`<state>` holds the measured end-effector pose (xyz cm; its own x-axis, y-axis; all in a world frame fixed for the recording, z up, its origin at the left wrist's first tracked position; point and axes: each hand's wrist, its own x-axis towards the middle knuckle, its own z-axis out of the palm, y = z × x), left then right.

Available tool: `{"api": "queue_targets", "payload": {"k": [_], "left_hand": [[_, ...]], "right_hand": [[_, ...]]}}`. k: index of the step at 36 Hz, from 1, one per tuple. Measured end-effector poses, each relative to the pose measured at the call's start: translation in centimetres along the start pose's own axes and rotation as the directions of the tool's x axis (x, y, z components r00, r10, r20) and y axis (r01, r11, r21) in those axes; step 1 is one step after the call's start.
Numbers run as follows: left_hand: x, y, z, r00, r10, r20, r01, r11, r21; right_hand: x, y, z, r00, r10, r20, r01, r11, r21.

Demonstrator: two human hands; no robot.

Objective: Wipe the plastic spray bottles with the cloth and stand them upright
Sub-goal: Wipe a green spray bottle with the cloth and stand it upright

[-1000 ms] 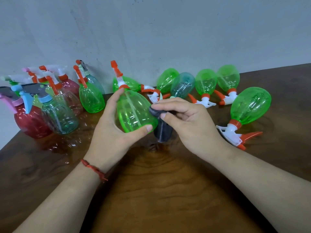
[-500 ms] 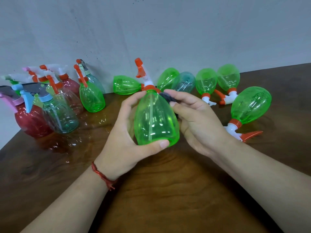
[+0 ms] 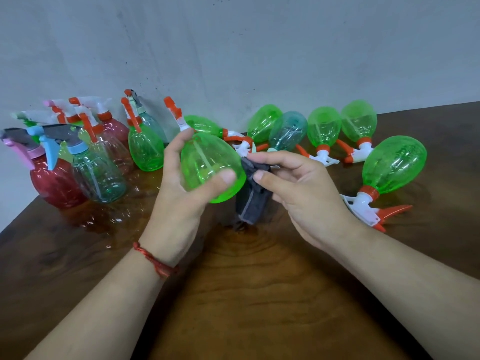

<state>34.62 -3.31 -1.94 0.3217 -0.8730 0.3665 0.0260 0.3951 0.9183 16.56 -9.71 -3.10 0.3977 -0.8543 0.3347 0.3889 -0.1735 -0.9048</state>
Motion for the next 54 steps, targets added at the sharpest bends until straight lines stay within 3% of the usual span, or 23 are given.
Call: {"api": "queue_targets", "payload": {"k": [3, 6, 9, 12, 15, 18, 20, 22, 24, 29, 32, 34, 38, 40, 43, 46, 49, 54], "left_hand": [[1.1, 0.6, 0.1, 0.997, -0.074, -0.024, 0.071, 0.991, -0.111], [0.2, 0.8, -0.2, 0.987, -0.150, 0.055, 0.156, 0.977, -0.142], [-0.4, 0.4, -0.6, 0.990, -0.131, 0.053, 0.135, 0.986, -0.101], [0.2, 0.1, -0.6, 0.991, -0.129, -0.020, 0.127, 0.988, -0.087], [0.3, -0.1, -0.7, 0.990, -0.131, -0.058, 0.125, 0.986, -0.109], [0.3, 0.1, -0.5, 0.986, -0.131, -0.104, 0.116, 0.984, -0.139], [0.2, 0.1, -0.4, 0.984, -0.144, -0.103, 0.128, 0.981, -0.147], [0.2, 0.1, -0.3, 0.983, -0.156, -0.101, 0.139, 0.978, -0.157], [0.2, 0.4, -0.1, 0.981, -0.163, -0.108, 0.141, 0.972, -0.187], [0.1, 0.5, 0.0, 0.974, -0.206, -0.099, 0.169, 0.940, -0.297], [-0.2, 0.9, 0.6, 0.975, -0.202, -0.094, 0.156, 0.922, -0.355], [-0.3, 1.0, 0.8, 0.974, -0.203, -0.103, 0.152, 0.918, -0.367], [-0.5, 0.9, 0.9, 0.967, -0.205, -0.152, 0.133, 0.912, -0.388], [-0.6, 1.0, 1.1, 0.968, -0.199, -0.154, 0.129, 0.917, -0.378], [-0.6, 1.0, 1.1, 0.972, -0.197, -0.130, 0.132, 0.911, -0.390], [-0.5, 1.1, 0.9, 0.971, -0.188, -0.146, 0.115, 0.907, -0.405], [-0.4, 1.0, 0.8, 0.967, -0.186, -0.174, 0.103, 0.911, -0.400], [-0.7, 0.3, 1.4, 0.944, -0.177, -0.277, 0.094, 0.953, -0.287]], "right_hand": [[0.1, -0.1, 0.0, 1.000, -0.007, -0.008, 0.007, 1.000, -0.020], [0.2, -0.1, -0.3, 0.999, -0.038, -0.009, 0.037, 0.995, -0.089], [0.1, 0.0, -0.5, 0.979, -0.199, 0.048, 0.204, 0.947, -0.250], [-0.6, 0.0, -0.1, 0.918, -0.334, 0.214, 0.395, 0.816, -0.421], [-1.1, -0.1, 0.3, 0.818, -0.423, 0.390, 0.576, 0.600, -0.556], [-1.3, 0.2, 0.8, 0.708, -0.444, 0.549, 0.705, 0.400, -0.586], [-1.2, 0.3, 0.9, 0.669, -0.444, 0.596, 0.740, 0.334, -0.583], [-1.2, 0.2, 0.8, 0.672, -0.464, 0.578, 0.736, 0.328, -0.592], [-1.1, 0.0, 0.7, 0.722, -0.482, 0.496, 0.684, 0.394, -0.614], [-0.6, 0.0, 0.3, 0.916, -0.359, 0.181, 0.400, 0.783, -0.477], [-0.5, 0.2, 0.3, 0.959, -0.268, 0.095, 0.283, 0.870, -0.404], [-0.9, 0.5, 0.6, 0.955, -0.270, 0.127, 0.298, 0.855, -0.424], [-1.5, 0.8, 1.4, 0.890, -0.368, 0.269, 0.455, 0.673, -0.583], [-1.5, 0.5, 1.6, 0.856, -0.439, 0.272, 0.509, 0.632, -0.584], [-1.0, 0.4, 1.5, 0.856, -0.488, 0.168, 0.493, 0.675, -0.548], [-0.4, 1.1, 0.7, 0.906, -0.414, 0.086, 0.392, 0.747, -0.536], [-0.9, 1.2, 0.8, 0.921, -0.356, 0.156, 0.378, 0.727, -0.574], [-1.9, 0.5, 2.4, 0.789, -0.482, 0.381, 0.595, 0.446, -0.668]]}}
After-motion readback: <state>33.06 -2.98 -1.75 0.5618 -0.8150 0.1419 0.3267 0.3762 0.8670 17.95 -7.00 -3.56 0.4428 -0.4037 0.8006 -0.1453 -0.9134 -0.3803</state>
